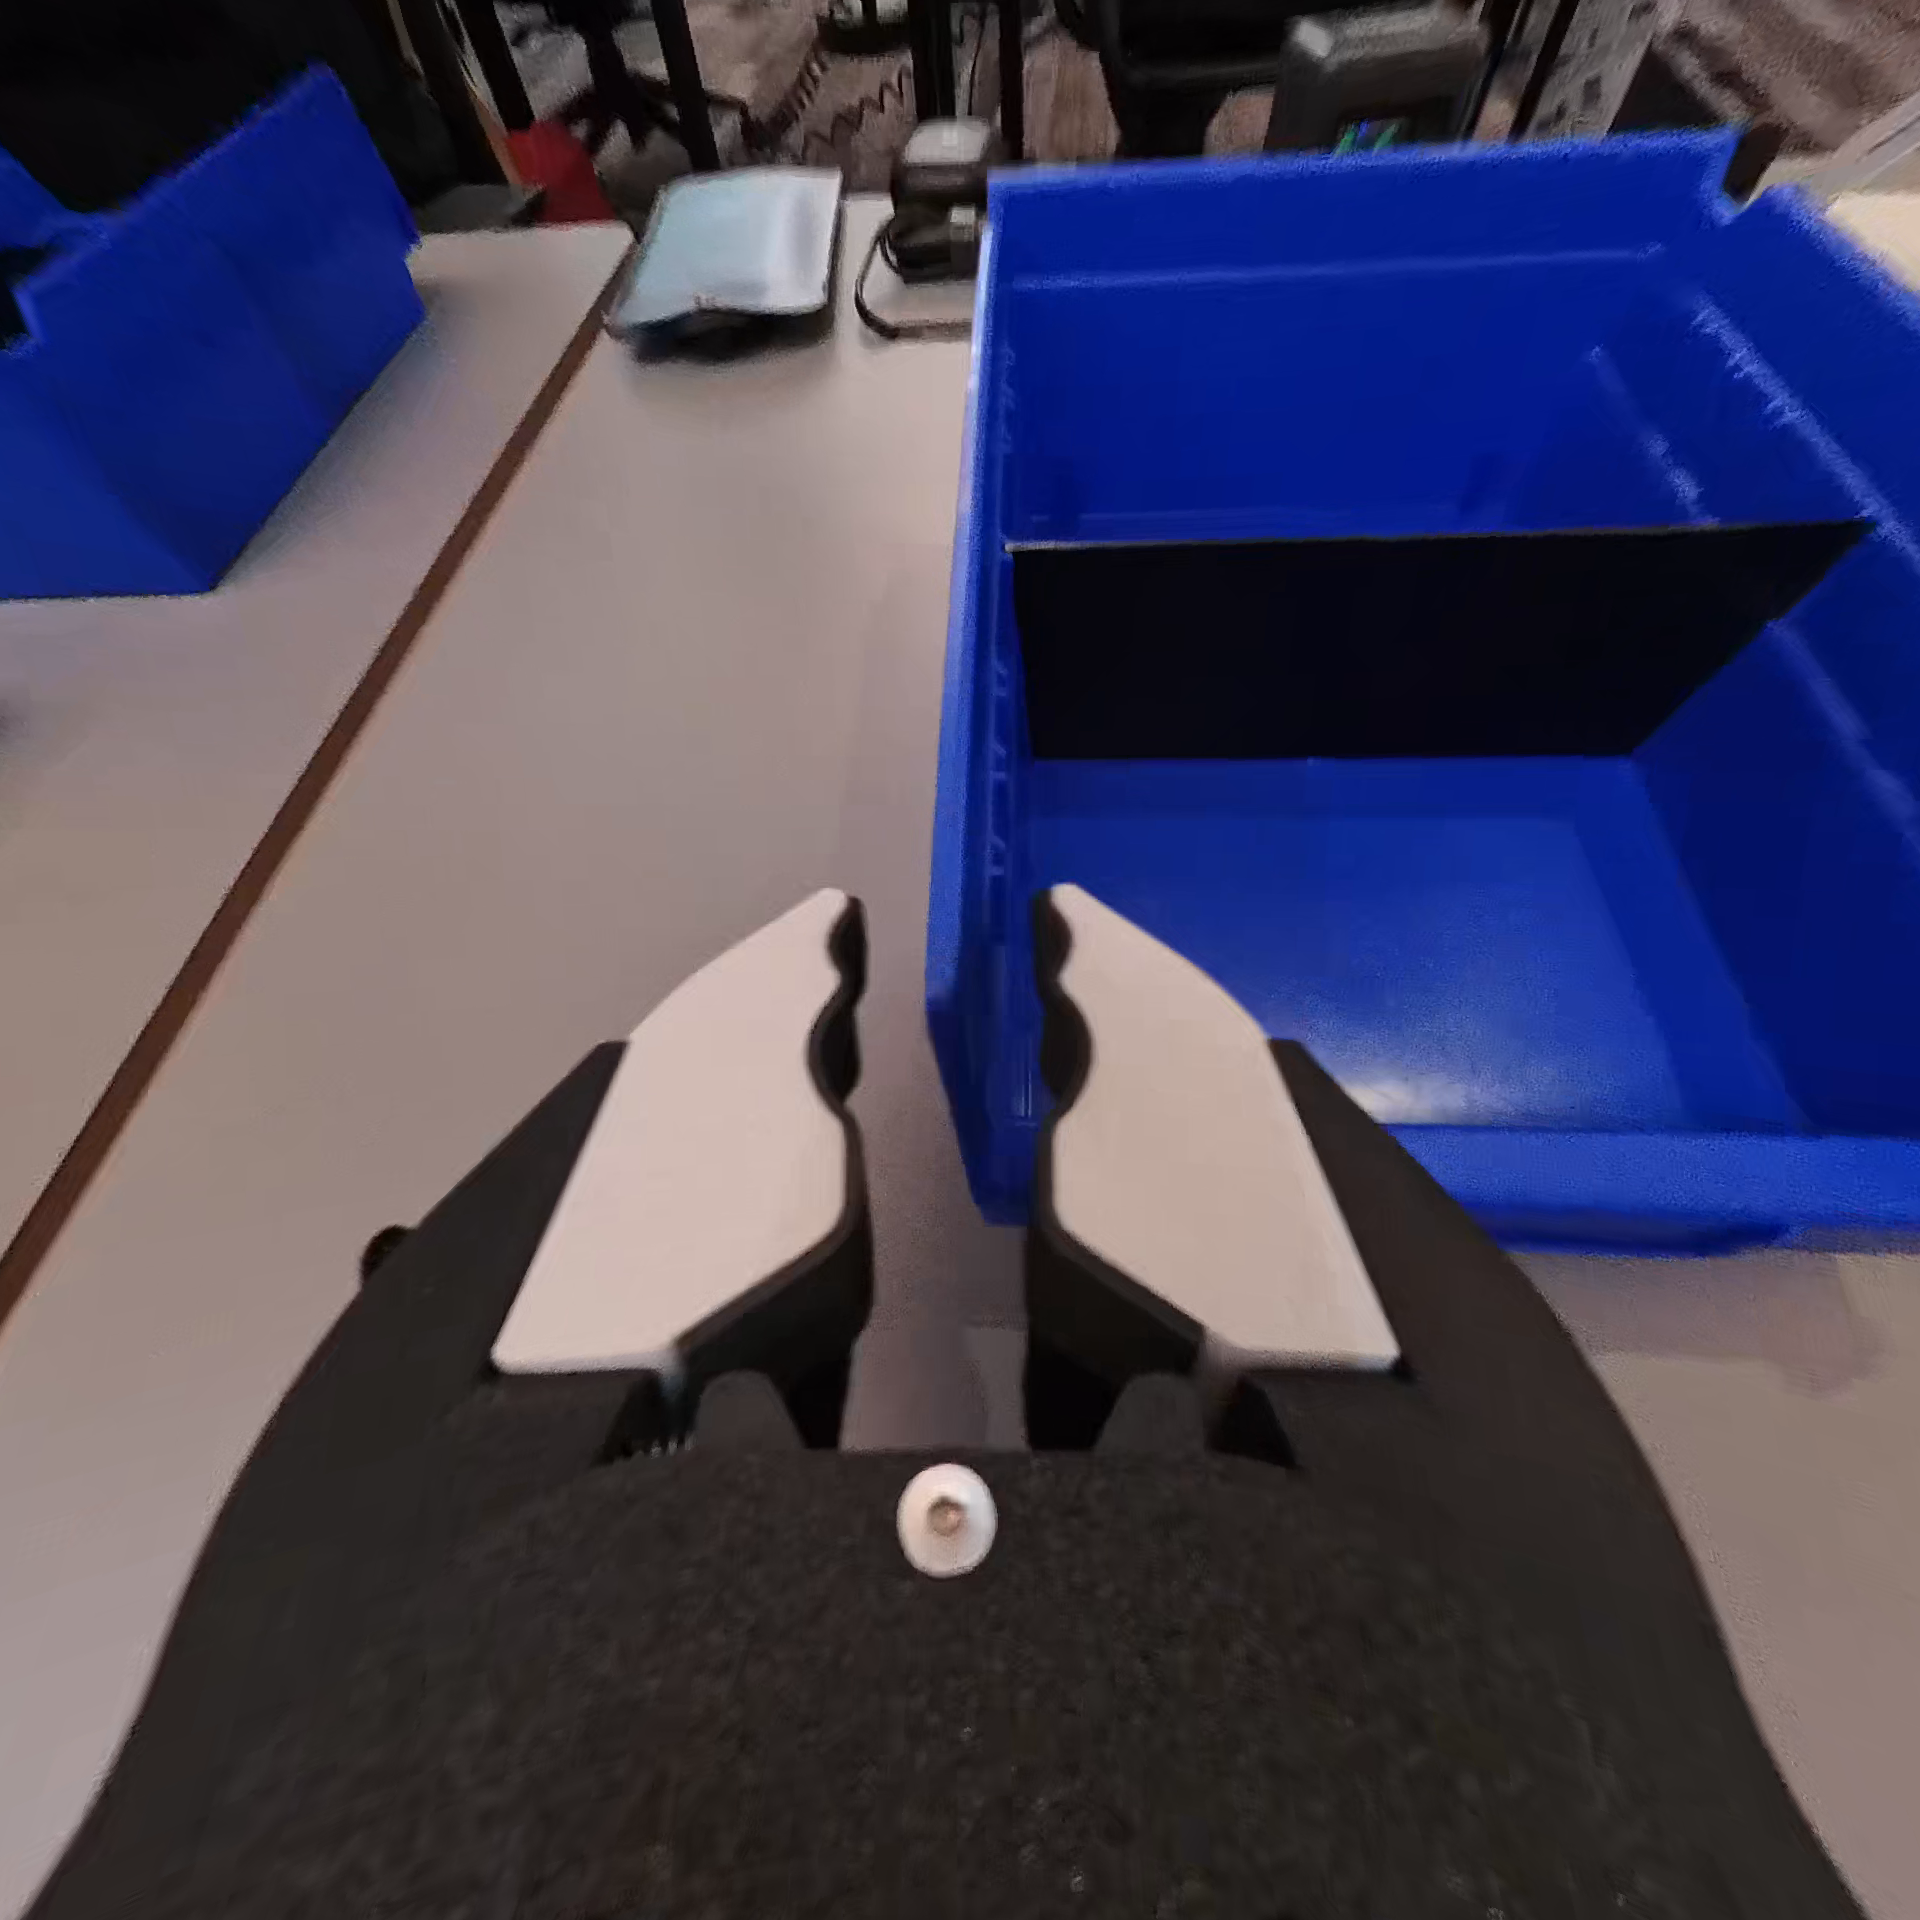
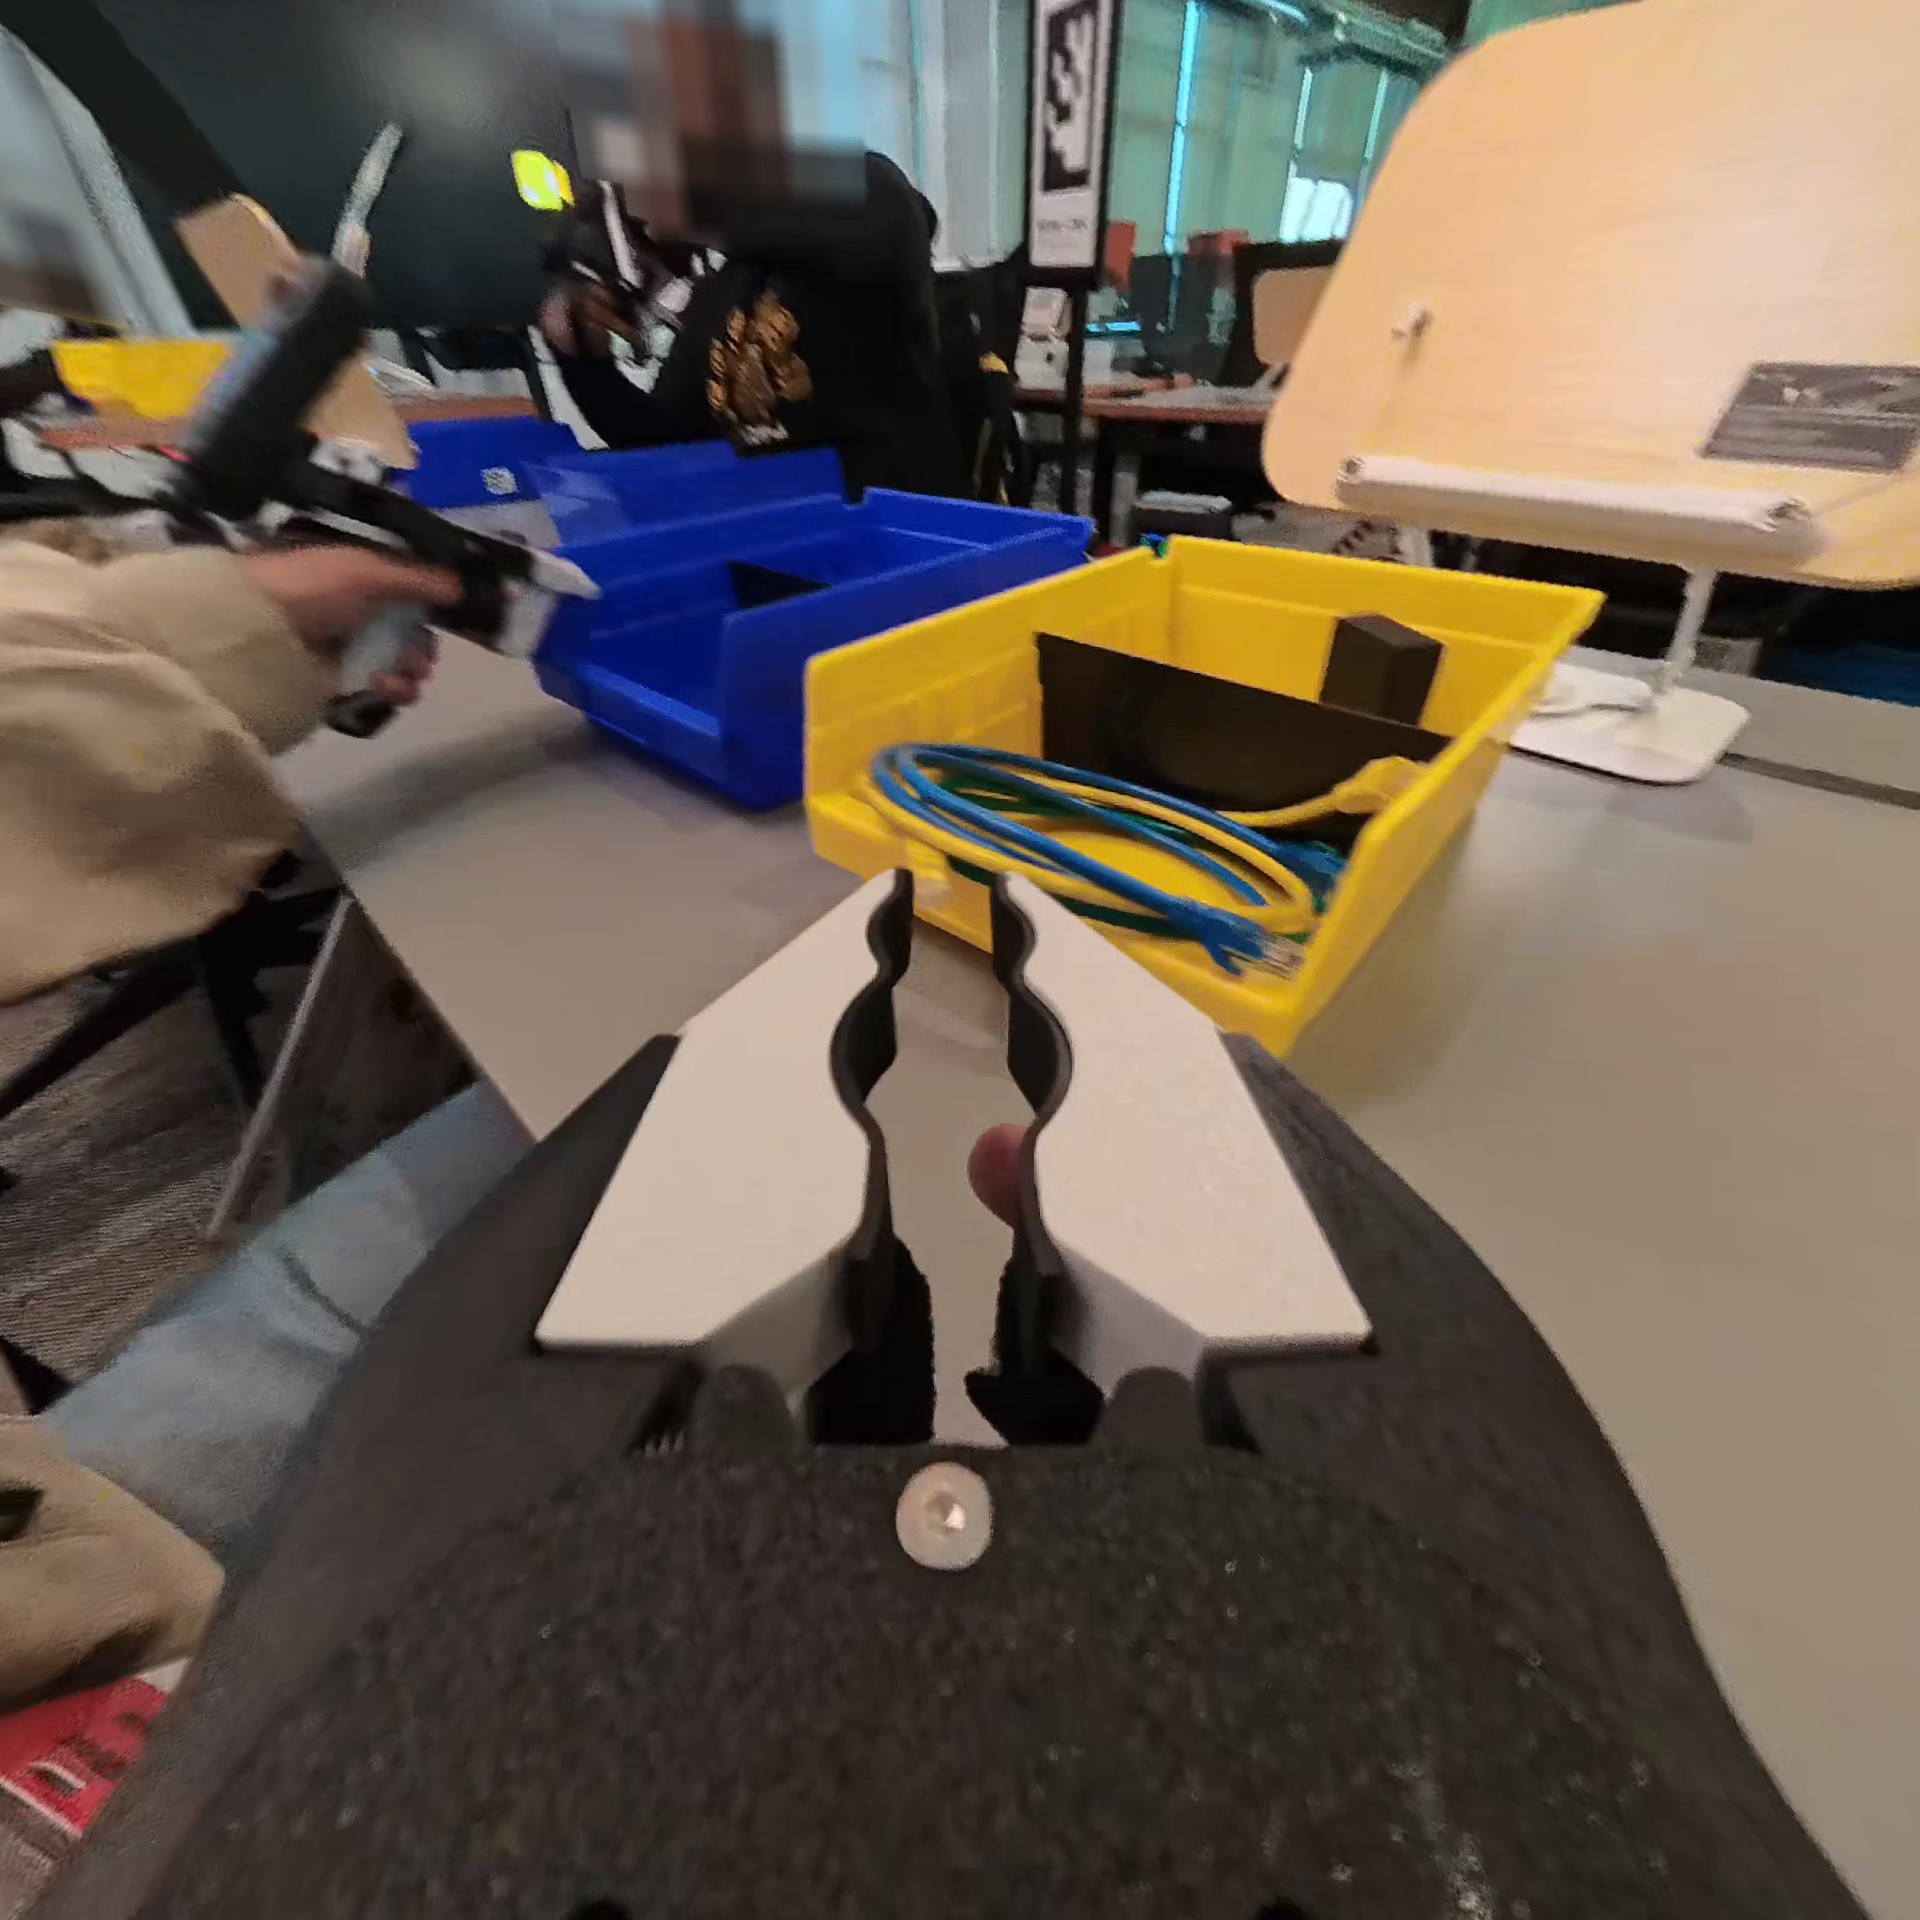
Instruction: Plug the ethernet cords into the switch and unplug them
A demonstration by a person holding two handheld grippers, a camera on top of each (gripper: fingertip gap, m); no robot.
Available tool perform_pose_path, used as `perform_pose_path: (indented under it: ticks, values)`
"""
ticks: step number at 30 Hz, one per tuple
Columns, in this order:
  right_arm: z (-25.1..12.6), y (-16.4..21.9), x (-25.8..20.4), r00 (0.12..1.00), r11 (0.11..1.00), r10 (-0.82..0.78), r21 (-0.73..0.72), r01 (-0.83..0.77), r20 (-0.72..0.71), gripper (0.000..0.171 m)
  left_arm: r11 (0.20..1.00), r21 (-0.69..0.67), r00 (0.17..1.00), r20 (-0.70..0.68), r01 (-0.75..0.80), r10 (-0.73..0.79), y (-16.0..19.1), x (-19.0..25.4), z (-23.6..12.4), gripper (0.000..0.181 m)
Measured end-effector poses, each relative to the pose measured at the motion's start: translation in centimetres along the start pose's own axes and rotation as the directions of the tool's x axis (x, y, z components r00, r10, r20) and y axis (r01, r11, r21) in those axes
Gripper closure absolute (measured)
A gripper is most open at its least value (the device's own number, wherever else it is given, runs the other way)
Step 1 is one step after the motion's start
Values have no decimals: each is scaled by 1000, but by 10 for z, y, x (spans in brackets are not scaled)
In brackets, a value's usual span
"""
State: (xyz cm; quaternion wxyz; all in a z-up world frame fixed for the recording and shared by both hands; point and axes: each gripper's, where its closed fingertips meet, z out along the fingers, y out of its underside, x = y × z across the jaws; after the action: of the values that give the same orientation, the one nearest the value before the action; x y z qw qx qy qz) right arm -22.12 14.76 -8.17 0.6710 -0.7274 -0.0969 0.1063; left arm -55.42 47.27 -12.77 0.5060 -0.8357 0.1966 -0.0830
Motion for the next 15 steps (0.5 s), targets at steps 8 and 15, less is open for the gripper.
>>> perform_pose_path:
  ticks: [8, 15]
  values:
    - [34, 26, -105, 945, 989, 63, -147, -15, 322, 139, 996, 25, 994, -69, 81, -80, 32, 42, -45, 176]
    - [112, 45, -106, 990, 948, 22, -319, 24, 139, 126, 997, -77, 998, -65, 10, -15, 76, 77, -123, 174]
